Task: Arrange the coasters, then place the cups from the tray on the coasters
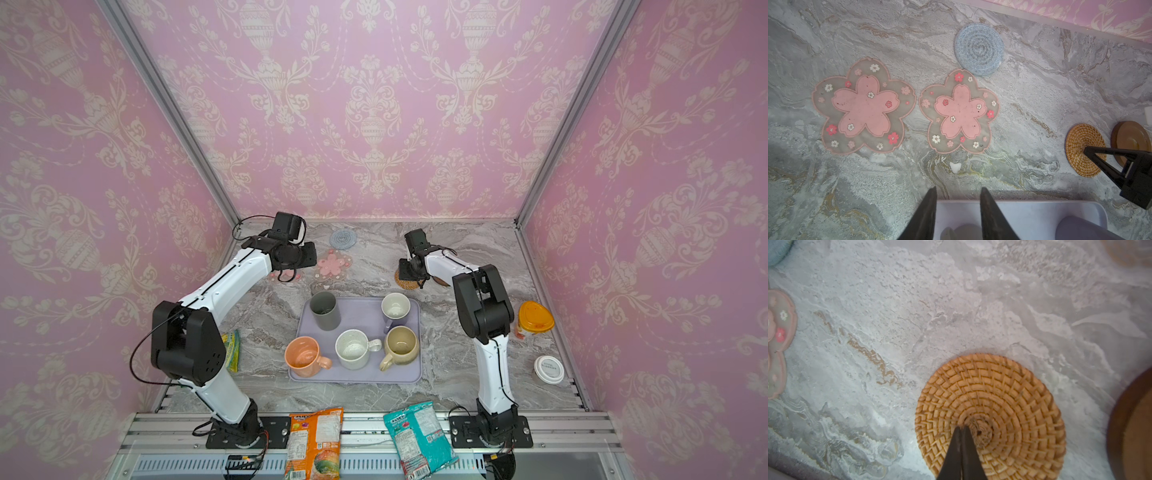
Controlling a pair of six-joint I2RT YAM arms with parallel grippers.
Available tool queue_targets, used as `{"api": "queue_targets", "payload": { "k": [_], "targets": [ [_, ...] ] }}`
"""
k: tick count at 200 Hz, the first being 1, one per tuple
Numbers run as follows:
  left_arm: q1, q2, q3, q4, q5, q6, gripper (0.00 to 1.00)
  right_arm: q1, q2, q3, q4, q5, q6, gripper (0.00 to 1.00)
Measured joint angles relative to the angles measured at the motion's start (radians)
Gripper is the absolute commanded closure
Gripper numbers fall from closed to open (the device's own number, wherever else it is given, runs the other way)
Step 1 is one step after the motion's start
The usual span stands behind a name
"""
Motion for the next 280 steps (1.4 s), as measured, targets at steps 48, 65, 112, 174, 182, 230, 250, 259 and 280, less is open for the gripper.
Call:
{"api": "queue_targets", "payload": {
  "k": [48,65,112,174,182,230,250,259,280],
  "targets": [
    [0.001,0.000,-0.008,0.003,0.000,0.000,0.62,-0.006,0.093,0.150,-0.034,-0.005,0.022,0.94],
    [0.002,0.002,-0.018,0.010,0.000,0.000,0.62,-0.010,0.127,0.204,-0.047,-0.009,0.032,0.94],
    [0.010,0.042,-0.027,0.029,0.001,0.000,0.62,-0.032,0.232,0.378,-0.091,-0.023,0.045,0.94],
    [0.013,0.116,-0.027,0.064,0.028,-0.004,0.62,-0.064,0.349,0.571,-0.125,-0.060,0.078,0.94],
    [0.013,0.124,-0.027,0.070,0.031,-0.006,0.62,-0.068,0.361,0.590,-0.126,-0.063,0.085,0.94],
    [0.014,0.181,-0.027,0.098,0.056,-0.027,0.62,-0.088,0.453,0.733,-0.129,-0.096,0.118,0.94],
    [0.015,0.210,-0.023,0.111,0.065,-0.034,0.62,-0.098,0.478,0.771,-0.122,-0.121,0.145,0.94],
    [0.016,0.220,-0.021,0.112,0.069,-0.037,0.62,-0.103,0.486,0.777,-0.113,-0.134,0.160,0.94],
    [0.023,0.239,-0.014,0.116,0.081,-0.043,0.62,-0.111,0.497,0.782,-0.083,-0.161,0.202,0.94]
  ]
}}
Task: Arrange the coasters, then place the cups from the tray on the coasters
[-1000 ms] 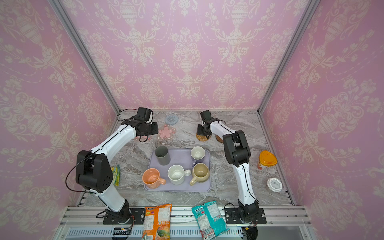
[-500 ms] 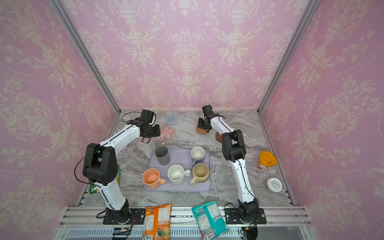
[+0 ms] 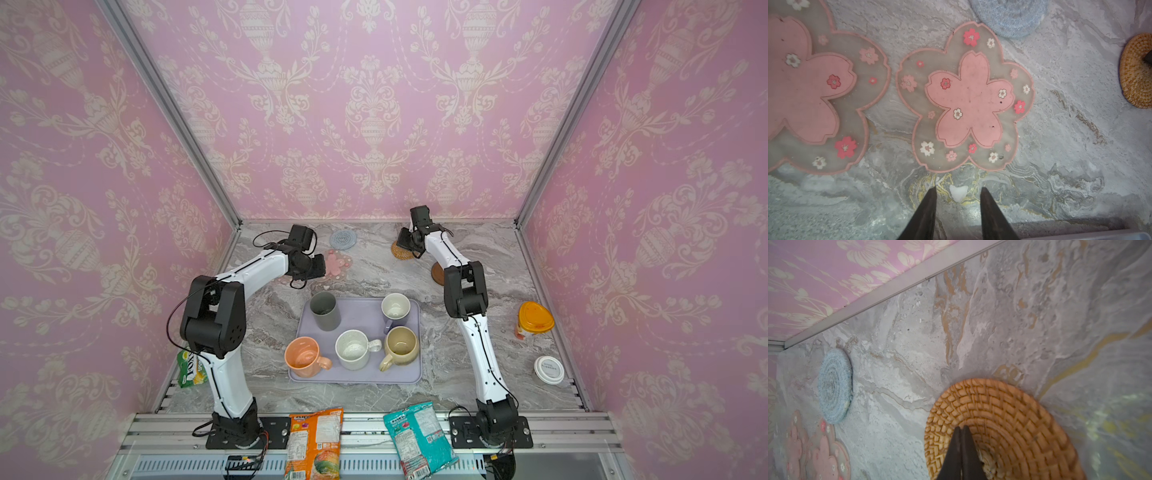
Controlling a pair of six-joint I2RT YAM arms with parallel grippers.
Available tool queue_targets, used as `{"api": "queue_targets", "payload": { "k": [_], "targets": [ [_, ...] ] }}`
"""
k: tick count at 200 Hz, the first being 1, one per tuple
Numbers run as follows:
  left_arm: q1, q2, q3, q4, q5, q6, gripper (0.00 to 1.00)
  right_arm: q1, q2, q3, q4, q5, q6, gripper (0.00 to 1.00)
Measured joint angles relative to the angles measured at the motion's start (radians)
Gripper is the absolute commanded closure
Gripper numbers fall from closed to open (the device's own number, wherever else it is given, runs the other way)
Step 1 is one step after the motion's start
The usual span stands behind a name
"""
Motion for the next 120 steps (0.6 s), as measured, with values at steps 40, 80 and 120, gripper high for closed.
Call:
{"api": "queue_targets", "payload": {
  "k": [40,80,120],
  "targets": [
    [0.013,0.024,0.008,0.025,0.011,-0.015,0.62,-0.011,0.055,0.066,0.045,-0.039,0.086,0.95],
    [0.021,0.052,0.009,0.049,0.030,-0.034,0.62,-0.019,0.117,0.146,0.090,-0.059,0.159,0.95],
    [0.029,0.070,0.011,0.069,0.050,-0.048,0.62,-0.032,0.154,0.177,0.154,-0.077,0.243,0.97]
  ]
}}
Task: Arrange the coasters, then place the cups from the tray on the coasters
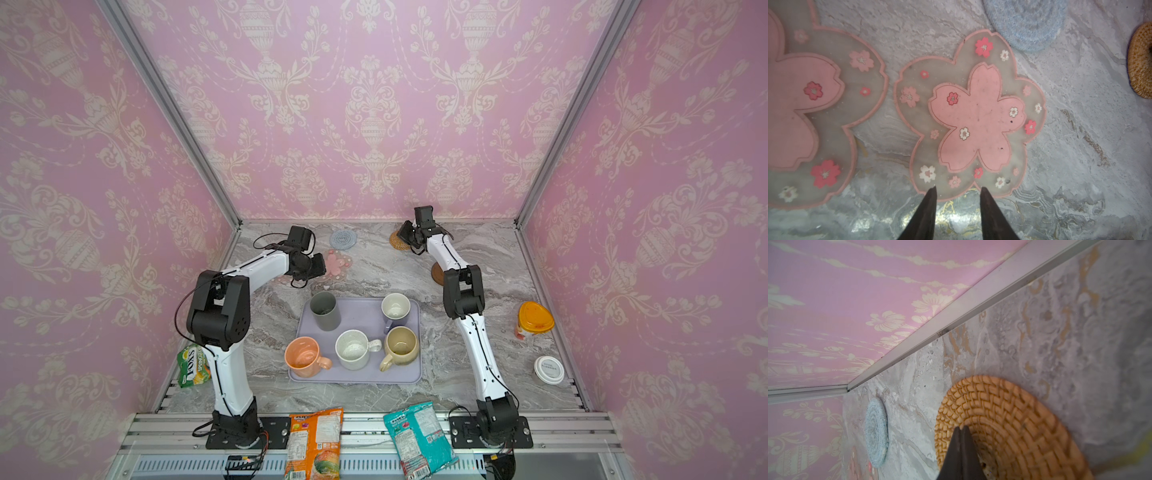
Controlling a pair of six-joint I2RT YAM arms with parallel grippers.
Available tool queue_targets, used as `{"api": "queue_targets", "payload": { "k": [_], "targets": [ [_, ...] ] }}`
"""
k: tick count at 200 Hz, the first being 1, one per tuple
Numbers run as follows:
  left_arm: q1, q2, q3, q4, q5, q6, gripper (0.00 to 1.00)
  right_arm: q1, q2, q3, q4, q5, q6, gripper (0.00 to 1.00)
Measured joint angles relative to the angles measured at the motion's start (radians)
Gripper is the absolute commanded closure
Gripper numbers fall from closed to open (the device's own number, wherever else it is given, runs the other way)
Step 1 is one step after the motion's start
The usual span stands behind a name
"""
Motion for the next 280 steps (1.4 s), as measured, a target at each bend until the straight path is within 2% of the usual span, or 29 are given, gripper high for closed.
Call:
{"api": "queue_targets", "payload": {
  "k": [57,79,140,165,198,223,251,280],
  "targets": [
    [0.000,0.038,0.020,0.009,0.011,-0.016,0.62,-0.011,0.055,0.070,0.043,-0.014,0.063,0.97],
    [0.000,0.042,0.023,0.009,0.014,-0.016,0.62,-0.011,0.056,0.068,0.045,-0.029,0.070,0.93],
    [0.000,0.042,0.025,0.013,0.022,-0.026,0.61,-0.008,-0.054,-0.141,0.133,-0.061,0.069,0.89],
    [0.000,0.042,0.025,0.014,0.022,-0.026,0.61,-0.004,-0.074,-0.166,0.121,-0.067,0.069,0.87],
    [0.001,0.042,0.025,0.016,0.022,-0.026,0.61,-0.004,-0.075,-0.166,0.126,-0.076,0.069,0.77],
    [0.003,0.041,0.027,0.016,0.022,-0.026,0.60,-0.004,-0.079,-0.166,0.141,-0.098,0.069,0.55],
    [0.011,0.041,0.029,0.016,0.022,-0.026,0.59,-0.004,-0.099,-0.176,0.137,-0.125,0.056,0.51],
    [0.019,0.040,0.029,0.014,0.022,-0.026,0.58,-0.004,-0.187,-0.281,0.129,-0.142,0.027,0.51]
  ]
}}
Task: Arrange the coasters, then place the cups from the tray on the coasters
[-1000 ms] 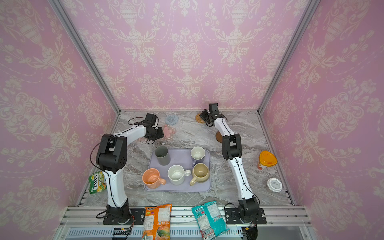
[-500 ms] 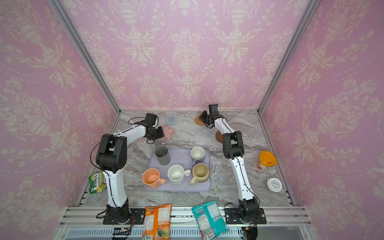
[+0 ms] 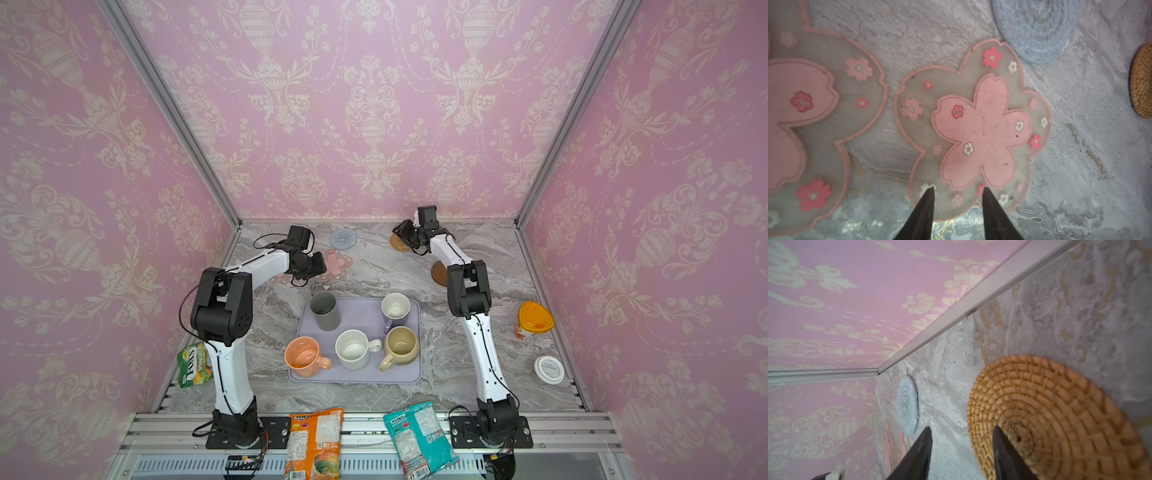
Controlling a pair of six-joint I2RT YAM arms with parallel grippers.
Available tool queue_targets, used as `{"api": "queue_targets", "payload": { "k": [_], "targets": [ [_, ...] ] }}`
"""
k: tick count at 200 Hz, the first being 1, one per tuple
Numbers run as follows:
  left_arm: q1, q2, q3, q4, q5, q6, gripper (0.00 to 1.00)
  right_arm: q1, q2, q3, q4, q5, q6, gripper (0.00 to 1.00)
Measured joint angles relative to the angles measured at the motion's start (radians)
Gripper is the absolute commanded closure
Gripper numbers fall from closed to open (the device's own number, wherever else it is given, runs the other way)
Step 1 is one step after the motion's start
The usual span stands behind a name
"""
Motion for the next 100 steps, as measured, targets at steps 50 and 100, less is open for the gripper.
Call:
{"api": "queue_targets", "payload": {
  "k": [50,100],
  "targets": [
    [0.025,-0.016,0.001,-0.021,-0.001,0.008,0.55,0.005,-0.201,-0.201,0.055,-0.042,-0.014,0.51],
    [0.080,-0.017,0.004,-0.026,0.008,0.011,0.53,0.066,-0.256,-0.278,0.041,-0.068,-0.049,0.49]
  ]
}}
